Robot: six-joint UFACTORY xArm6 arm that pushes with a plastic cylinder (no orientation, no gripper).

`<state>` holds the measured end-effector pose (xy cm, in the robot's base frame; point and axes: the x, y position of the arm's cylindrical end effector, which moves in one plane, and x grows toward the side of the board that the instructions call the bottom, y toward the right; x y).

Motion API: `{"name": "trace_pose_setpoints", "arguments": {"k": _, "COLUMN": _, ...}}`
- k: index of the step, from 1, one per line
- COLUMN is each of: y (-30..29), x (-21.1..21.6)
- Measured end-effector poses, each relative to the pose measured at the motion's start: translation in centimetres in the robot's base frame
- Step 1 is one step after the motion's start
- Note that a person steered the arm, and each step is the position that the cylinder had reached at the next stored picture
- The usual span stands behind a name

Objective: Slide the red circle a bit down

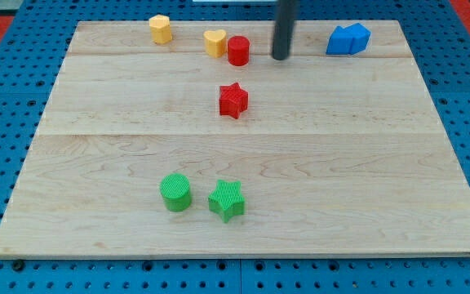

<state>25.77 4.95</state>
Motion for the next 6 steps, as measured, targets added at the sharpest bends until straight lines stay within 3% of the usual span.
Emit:
{"name": "trace_pose_setpoints", "arguments": {"k": 1, "y": -2.6, "x": -4.1}}
{"name": "trace_pose_setpoints", "arguments": {"k": 2, "y": -6.9, "x": 0.9}}
{"name": "trace_pose_setpoints", "arguments": {"k": 3, "y": -6.1, "x": 8.9}}
{"name": "trace_pose_setpoints", "arguments": {"k": 4, "y": -8.7, "x": 5.4}}
{"name": "trace_pose_setpoints", "arguments": {"k": 5, "y": -5.1, "x": 3.7}}
{"name": "trace_pose_setpoints", "arguments": {"k": 6, "y": -3.9, "x": 6.4}}
